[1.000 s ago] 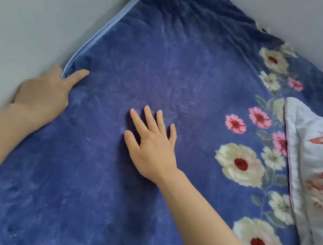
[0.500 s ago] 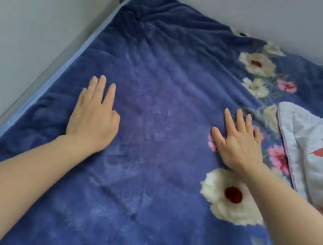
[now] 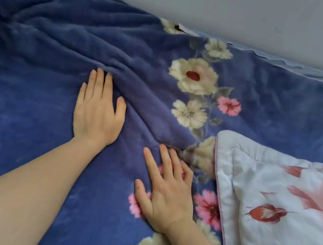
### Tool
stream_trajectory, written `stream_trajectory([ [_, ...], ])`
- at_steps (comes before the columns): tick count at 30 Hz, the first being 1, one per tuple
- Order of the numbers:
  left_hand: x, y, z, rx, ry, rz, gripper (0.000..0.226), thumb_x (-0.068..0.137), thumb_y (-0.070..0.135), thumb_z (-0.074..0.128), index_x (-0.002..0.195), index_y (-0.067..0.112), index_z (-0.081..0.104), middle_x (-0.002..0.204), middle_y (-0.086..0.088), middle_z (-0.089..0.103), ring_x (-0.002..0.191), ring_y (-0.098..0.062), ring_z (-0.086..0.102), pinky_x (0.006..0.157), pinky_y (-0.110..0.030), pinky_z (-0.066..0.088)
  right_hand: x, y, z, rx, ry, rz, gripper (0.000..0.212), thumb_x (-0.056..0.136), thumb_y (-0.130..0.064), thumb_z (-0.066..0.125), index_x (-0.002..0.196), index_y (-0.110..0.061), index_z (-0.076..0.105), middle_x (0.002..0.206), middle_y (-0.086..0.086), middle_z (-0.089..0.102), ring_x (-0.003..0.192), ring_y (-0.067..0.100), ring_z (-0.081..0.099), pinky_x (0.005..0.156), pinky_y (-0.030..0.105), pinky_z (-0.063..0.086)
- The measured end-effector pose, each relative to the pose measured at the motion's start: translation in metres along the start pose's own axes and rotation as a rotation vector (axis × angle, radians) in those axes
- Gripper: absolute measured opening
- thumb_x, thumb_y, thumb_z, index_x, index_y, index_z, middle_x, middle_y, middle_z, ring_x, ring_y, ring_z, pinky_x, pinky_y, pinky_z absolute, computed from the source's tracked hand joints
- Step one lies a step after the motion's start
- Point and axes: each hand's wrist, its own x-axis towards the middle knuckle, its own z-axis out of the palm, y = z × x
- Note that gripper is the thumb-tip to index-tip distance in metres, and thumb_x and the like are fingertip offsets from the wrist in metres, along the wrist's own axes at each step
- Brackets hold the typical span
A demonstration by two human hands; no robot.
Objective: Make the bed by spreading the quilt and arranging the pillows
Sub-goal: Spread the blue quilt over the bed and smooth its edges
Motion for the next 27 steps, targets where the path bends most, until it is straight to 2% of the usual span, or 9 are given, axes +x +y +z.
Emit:
stream_trajectory([
  [5,0.011,0.004,0.003,-0.01,0.0,-0.032,0.069,0.086,0.039,0.03,0.145,0.002,0.034,0.155,-0.016,0.029,0.146,-0.028,0.021,0.117,-0.044,0.017,0.07,0.025,-0.03,0.03,0.032,-0.239,0.036,0.082,-0.042,0.052,0.106,-0.015,0.06,0.099,0.01,0.058,0.088,0.031,0.053,0.074,0.041,0.033],
  [7,0.014,0.006,0.003,-0.01,-0.014,-0.045,0.069,0.085,0.039,0.031,0.143,0.002,0.034,0.155,-0.016,0.029,0.145,-0.028,0.021,0.116,-0.045,0.018,0.134,0.046,-0.049,0.051,0.106,-0.247,0.024,0.084,-0.028,0.051,0.098,-0.01,0.059,0.093,0.012,0.055,0.085,0.033,0.052,0.073,0.044,0.039],
  [10,0.017,0.007,0.004,0.004,-0.047,-0.062,0.068,0.084,0.038,0.034,0.142,0.004,0.035,0.155,-0.015,0.028,0.145,-0.029,0.021,0.114,-0.045,0.019,0.232,0.081,-0.083,0.109,0.144,0.067,0.036,0.09,-0.018,0.047,0.123,-0.005,0.051,0.122,0.02,0.052,0.105,0.039,0.054,0.082,0.045,0.044],
  [13,0.018,0.005,0.004,0.013,-0.068,-0.07,0.067,0.083,0.037,0.037,0.142,0.005,0.035,0.155,-0.014,0.028,0.144,-0.029,0.022,0.112,-0.046,0.022,0.301,0.128,-0.114,0.108,-0.075,0.41,0.058,0.09,-0.017,0.049,0.143,-0.003,0.028,0.133,0.023,0.05,0.11,0.039,0.057,0.082,0.041,0.047],
  [16,0.02,0.007,0.002,0.017,-0.088,-0.078,0.067,0.083,0.037,0.039,0.141,0.005,0.036,0.154,-0.014,0.03,0.144,-0.029,0.023,0.11,-0.046,0.022,0.319,0.149,-0.135,0.034,-0.361,0.56,0.044,0.088,-0.035,0.062,0.107,0.003,0.053,0.09,0.018,0.067,0.062,0.03,0.063,0.051,0.032,0.055],
  [18,0.019,0.007,0.001,0.021,-0.108,-0.082,0.066,0.083,0.037,0.038,0.141,0.006,0.036,0.154,-0.014,0.03,0.143,-0.029,0.023,0.111,-0.045,0.021,0.313,0.154,-0.123,-0.113,-0.455,0.508,0.049,0.091,-0.049,0.056,0.095,0.0,0.06,0.083,0.019,0.068,0.068,0.033,0.067,0.063,0.038,0.057],
  [21,0.017,0.006,-0.001,0.02,-0.126,-0.091,0.067,0.083,0.038,0.037,0.141,0.005,0.036,0.154,-0.015,0.031,0.143,-0.028,0.022,0.112,-0.045,0.02,0.311,0.156,-0.12,-0.158,-0.127,0.406,0.04,0.101,-0.034,0.043,0.113,0.001,0.058,0.114,0.027,0.063,0.105,0.042,0.059,0.08,0.04,0.046],
  [24,0.019,0.007,0.0,0.011,-0.115,-0.097,0.066,0.082,0.037,0.036,0.141,0.006,0.036,0.152,-0.015,0.033,0.142,-0.027,0.023,0.111,-0.044,0.019,0.35,0.156,-0.146,0.033,0.286,0.458,0.043,0.104,-0.029,0.029,0.114,0.003,0.056,0.119,0.028,0.058,0.109,0.042,0.055,0.085,0.043,0.038],
  [27,0.019,0.002,0.003,0.001,-0.086,-0.084,0.065,0.082,0.037,0.037,0.139,0.006,0.037,0.151,-0.015,0.035,0.141,-0.027,0.023,0.11,-0.043,0.019,0.367,0.141,-0.113,0.136,0.278,0.582,0.046,0.104,-0.034,0.025,0.117,0.0,0.055,0.123,0.025,0.059,0.114,0.041,0.053,0.09,0.042,0.037],
])
